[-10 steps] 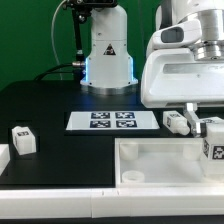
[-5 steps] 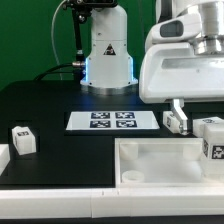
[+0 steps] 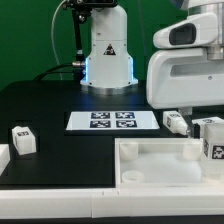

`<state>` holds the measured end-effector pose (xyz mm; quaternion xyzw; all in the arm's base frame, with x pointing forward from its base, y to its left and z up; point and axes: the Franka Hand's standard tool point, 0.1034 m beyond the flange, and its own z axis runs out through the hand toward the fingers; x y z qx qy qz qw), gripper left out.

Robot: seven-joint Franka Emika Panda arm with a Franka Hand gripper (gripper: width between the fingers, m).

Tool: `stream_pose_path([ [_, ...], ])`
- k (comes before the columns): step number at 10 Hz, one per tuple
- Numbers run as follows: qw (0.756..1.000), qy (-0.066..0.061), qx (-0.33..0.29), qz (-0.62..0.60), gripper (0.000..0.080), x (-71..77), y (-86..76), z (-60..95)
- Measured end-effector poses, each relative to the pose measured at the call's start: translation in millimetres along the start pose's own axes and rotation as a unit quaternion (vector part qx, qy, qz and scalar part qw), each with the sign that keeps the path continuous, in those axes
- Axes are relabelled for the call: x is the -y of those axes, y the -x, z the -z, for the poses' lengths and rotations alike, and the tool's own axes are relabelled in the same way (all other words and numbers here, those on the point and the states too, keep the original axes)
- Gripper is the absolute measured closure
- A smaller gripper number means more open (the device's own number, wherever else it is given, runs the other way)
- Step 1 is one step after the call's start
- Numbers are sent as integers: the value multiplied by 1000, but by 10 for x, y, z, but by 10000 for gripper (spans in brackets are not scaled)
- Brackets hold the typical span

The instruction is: Assemble square table

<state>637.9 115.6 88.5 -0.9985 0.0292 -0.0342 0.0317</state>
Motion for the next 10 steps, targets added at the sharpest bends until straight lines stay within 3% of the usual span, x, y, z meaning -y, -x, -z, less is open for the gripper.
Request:
stream_pose_path([
  [1, 1000, 3, 24, -1, 150, -40, 7, -40],
  [3, 1000, 6, 11, -6, 150, -35, -19, -75],
  [4, 1000, 7, 11, -24, 280, -42, -20, -77],
  [5, 999, 7, 11, -31, 280, -44, -20, -77],
  [7, 994, 7, 11, -109, 514, -42, -19, -78],
  [10, 970, 9, 10, -242, 514, -44, -13, -88],
])
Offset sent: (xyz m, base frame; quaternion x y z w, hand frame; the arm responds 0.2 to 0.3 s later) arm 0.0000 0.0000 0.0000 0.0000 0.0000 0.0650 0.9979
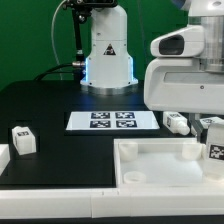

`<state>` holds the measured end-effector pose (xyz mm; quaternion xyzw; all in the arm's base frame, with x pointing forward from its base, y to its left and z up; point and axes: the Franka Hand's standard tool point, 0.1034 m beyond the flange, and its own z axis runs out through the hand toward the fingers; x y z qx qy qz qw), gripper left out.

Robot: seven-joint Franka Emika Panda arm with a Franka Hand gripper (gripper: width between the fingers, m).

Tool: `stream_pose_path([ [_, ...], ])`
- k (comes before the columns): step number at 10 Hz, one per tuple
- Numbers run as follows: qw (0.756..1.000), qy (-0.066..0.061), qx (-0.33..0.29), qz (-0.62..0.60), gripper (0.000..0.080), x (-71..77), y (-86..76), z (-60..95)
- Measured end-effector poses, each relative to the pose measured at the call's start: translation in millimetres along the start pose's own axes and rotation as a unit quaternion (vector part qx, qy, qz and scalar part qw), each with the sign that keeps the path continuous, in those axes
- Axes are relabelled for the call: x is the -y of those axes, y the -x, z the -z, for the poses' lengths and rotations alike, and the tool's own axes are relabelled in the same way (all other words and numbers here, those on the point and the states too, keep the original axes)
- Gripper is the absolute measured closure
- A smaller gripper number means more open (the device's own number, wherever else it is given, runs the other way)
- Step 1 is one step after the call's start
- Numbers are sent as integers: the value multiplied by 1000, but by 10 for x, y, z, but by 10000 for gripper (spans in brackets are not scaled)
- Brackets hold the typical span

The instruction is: Assemble square table

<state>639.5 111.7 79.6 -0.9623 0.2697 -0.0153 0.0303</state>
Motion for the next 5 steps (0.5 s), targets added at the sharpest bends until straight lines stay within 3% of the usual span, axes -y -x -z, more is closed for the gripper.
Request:
stream_pose_path([
  [2, 984, -5, 3, -177, 514, 2, -5, -7],
  [4, 946, -35, 18, -322, 514, -37, -48, -8],
  [5, 934, -34, 20, -355, 514, -34, -45, -8],
])
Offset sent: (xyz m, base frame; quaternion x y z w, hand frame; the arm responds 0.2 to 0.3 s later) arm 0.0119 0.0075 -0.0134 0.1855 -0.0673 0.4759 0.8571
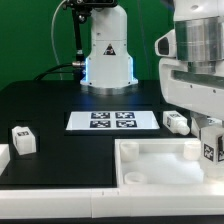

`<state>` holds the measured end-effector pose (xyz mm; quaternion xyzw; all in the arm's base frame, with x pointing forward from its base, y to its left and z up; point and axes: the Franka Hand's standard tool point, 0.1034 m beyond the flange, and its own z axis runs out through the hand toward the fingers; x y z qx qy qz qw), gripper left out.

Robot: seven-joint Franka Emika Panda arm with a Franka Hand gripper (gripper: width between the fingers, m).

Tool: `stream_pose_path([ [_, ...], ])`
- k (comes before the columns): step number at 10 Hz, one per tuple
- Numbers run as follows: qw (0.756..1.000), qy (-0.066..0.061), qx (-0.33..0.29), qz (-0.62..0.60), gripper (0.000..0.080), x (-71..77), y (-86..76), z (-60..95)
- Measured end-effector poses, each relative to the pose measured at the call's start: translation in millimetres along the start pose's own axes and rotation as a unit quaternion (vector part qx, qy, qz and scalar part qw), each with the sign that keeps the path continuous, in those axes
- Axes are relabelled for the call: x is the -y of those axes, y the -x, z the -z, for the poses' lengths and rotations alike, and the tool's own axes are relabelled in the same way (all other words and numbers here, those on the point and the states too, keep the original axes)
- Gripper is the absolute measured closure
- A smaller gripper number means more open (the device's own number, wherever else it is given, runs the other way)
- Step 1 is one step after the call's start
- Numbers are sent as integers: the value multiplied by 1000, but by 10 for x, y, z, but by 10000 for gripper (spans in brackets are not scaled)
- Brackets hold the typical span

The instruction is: Assemble square table

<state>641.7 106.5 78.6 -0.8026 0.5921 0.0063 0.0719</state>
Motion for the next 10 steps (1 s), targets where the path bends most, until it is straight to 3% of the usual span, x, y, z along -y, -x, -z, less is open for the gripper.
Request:
stream_pose_path([
  [5, 993, 0, 0, -117, 514, -2, -8, 0],
  [6, 994, 0, 0, -110, 514, -2, -8, 0],
  [7, 998, 9, -1, -60, 514, -11, -2, 7],
  [8, 999, 26, -1, 25, 435, 7, 13, 52],
  [9, 991, 27, -3, 130, 255, 50, 12, 71],
  [10, 979, 27, 1, 202, 255, 48, 31, 63],
])
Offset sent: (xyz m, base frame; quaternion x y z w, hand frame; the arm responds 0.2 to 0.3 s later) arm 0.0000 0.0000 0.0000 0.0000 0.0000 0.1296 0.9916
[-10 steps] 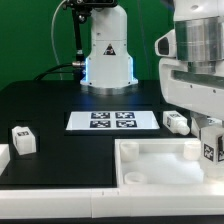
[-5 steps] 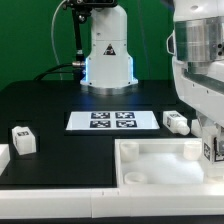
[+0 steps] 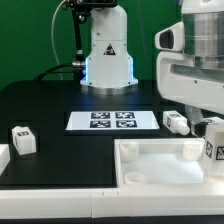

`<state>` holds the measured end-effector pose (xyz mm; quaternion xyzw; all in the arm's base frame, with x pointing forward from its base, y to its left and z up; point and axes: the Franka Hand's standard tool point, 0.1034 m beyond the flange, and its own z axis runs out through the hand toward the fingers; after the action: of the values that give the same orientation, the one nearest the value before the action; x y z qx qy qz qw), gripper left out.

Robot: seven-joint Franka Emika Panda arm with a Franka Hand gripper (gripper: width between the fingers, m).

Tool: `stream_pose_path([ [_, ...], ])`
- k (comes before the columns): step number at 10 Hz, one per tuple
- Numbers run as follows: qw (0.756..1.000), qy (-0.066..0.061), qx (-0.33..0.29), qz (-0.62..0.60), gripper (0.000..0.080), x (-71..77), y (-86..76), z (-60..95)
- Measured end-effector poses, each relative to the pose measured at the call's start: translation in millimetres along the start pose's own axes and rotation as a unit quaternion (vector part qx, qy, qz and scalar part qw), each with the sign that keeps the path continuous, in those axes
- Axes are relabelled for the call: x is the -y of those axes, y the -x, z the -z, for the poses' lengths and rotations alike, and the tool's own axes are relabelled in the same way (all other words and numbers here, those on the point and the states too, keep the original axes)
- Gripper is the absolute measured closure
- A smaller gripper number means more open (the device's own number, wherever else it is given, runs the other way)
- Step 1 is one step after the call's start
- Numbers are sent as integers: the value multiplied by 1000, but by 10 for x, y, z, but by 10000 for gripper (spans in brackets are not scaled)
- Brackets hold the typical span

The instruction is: Assemble square table

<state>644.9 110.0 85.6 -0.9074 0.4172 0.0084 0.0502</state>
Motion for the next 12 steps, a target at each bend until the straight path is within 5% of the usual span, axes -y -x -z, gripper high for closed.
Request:
stream_pose_path([
  [1, 1000, 1, -1, 13, 183, -6, -9, -1],
  [4, 990, 8, -7, 138, 151, -23, -32, 0],
  [6, 946, 30, -34, 322, 150, 47, 24, -31],
  [8, 910, 34, -34, 412, 150, 35, 99, -81],
  [10, 908, 34, -34, 417, 150, 26, 72, -77],
  [12, 916, 33, -34, 398, 381, 25, 72, -80],
])
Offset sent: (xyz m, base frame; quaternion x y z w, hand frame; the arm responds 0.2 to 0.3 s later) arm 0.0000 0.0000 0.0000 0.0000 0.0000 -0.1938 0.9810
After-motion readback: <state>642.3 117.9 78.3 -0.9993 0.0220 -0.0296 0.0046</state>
